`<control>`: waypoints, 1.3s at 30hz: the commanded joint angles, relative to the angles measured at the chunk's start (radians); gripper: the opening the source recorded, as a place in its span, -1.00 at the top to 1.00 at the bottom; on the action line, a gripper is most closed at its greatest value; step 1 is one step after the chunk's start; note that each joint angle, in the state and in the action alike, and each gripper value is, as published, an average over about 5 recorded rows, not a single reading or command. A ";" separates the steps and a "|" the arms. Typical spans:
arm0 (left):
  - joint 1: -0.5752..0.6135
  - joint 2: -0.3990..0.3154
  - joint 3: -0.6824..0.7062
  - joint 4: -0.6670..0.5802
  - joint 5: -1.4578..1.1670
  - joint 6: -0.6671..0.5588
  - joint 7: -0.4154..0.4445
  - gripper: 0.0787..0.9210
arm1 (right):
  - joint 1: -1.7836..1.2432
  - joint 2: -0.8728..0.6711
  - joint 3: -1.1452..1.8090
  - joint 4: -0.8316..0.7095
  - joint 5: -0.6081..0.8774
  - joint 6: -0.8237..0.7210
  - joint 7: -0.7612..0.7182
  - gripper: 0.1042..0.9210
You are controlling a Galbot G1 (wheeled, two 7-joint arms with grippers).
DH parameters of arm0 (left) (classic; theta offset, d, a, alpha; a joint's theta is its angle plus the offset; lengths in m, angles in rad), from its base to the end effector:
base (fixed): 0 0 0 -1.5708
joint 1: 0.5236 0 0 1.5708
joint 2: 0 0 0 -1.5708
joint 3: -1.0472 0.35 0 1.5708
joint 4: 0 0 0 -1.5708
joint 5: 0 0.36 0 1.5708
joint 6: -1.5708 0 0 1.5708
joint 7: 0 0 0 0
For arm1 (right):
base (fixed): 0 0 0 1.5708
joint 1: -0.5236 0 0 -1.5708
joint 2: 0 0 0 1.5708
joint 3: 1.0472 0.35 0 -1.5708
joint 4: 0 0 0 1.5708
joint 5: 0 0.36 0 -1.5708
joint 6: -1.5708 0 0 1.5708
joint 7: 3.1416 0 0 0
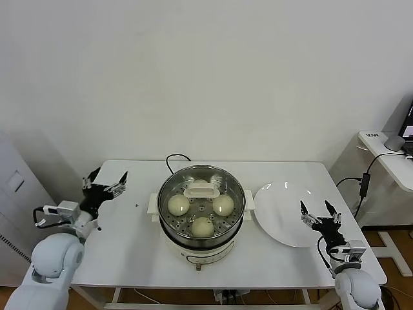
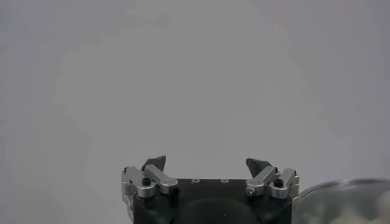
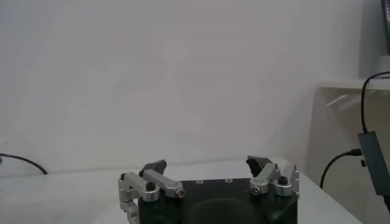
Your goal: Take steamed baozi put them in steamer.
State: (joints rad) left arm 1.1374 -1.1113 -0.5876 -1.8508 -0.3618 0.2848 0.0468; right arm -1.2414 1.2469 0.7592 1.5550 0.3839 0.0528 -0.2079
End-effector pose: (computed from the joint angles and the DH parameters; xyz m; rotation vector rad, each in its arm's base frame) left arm 0.3245 0.1309 -0.2449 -0.1363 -3.0392 -0.1648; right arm 0.2835 -0.1929 -0.3722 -0.0378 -3.0709 -0.0624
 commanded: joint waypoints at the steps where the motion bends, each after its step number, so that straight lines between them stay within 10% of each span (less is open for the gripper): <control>1: 0.020 -0.002 -0.024 0.235 -0.016 -0.074 -0.002 -0.77 | -0.014 0.004 -0.002 0.048 0.004 -0.049 0.042 -0.76; 39: 0.043 -0.079 0.029 0.246 0.020 -0.086 0.013 -0.77 | -0.019 0.004 0.009 0.041 -0.026 -0.097 0.038 -0.76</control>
State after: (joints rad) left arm 1.1805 -1.1818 -0.5573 -1.6062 -0.3408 0.1978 0.0593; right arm -1.2617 1.2498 0.7676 1.5984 0.3675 -0.0389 -0.1671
